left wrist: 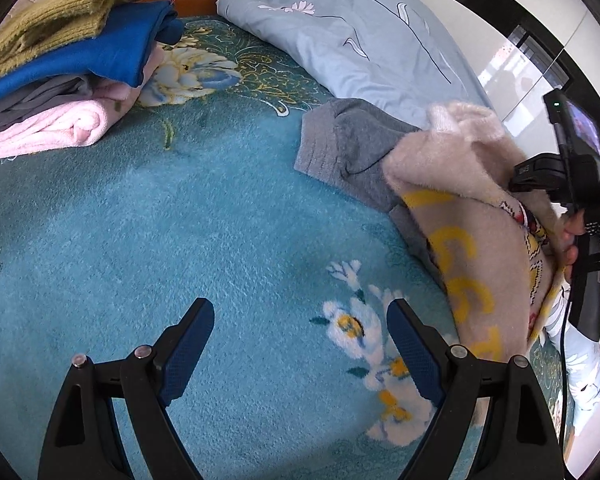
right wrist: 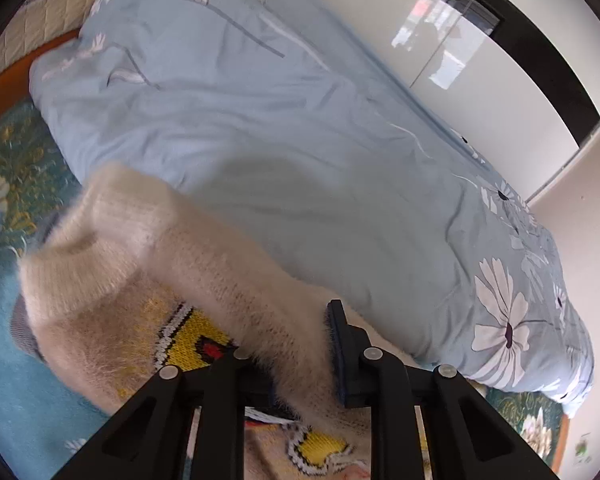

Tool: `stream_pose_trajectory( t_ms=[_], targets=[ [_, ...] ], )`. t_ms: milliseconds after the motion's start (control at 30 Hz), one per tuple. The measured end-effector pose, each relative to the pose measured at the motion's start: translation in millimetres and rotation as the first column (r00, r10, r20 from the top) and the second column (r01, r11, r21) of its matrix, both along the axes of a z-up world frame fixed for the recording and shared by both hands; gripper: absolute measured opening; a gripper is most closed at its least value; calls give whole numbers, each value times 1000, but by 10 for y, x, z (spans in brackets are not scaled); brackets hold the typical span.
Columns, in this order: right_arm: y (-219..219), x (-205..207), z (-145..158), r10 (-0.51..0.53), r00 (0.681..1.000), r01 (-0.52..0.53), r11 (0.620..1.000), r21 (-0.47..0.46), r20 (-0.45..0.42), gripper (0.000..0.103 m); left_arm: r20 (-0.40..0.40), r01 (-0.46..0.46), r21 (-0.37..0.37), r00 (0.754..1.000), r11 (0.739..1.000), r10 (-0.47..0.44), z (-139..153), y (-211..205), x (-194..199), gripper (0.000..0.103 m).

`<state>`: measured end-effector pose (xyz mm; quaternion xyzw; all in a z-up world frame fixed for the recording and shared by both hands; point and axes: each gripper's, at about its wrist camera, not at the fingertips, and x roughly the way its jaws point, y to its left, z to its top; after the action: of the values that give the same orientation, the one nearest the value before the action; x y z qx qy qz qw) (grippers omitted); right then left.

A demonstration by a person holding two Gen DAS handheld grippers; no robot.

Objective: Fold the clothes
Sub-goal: 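Grasp the beige sweater's sleeve cuff with the right gripper, then lift the sweater with the right gripper and shake it loose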

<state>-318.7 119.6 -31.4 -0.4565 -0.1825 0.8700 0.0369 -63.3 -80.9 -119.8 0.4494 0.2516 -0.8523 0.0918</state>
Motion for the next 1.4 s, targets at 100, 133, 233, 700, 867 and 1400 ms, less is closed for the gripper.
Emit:
stream_pose_trajectory(
  t_ms=[100, 133, 233, 700, 867, 1400],
  targets=[
    [139, 186, 222, -12, 998, 8, 998, -66, -63, 20, 1, 3, -14, 1000, 1000, -3, 25, 0, 42, 89],
    [206, 265, 307, -20, 996, 13, 996, -93, -82, 20, -4, -1, -14, 1000, 1000, 1, 41, -5, 63, 89],
    [398, 509, 575, -39, 990, 16, 986, -168, -132, 19, -28, -22, 1, 999, 1000, 22, 95, -41, 133, 89],
    [682, 1971, 1853, 53, 928, -151, 959, -242, -370, 18, -191, -45, 63, 980, 997, 56, 678, -221, 624, 89],
    [727, 2448, 2223, 63, 897, -194, 946, -261, -438, 18, -248, -30, 31, 968, 999, 37, 1065, -357, 816, 89],
    [554, 3846, 3316, 120, 780, -351, 897, -270, -614, 17, -390, 9, -14, 921, 1000, -14, 1869, -527, 1575, 89]
  ],
)
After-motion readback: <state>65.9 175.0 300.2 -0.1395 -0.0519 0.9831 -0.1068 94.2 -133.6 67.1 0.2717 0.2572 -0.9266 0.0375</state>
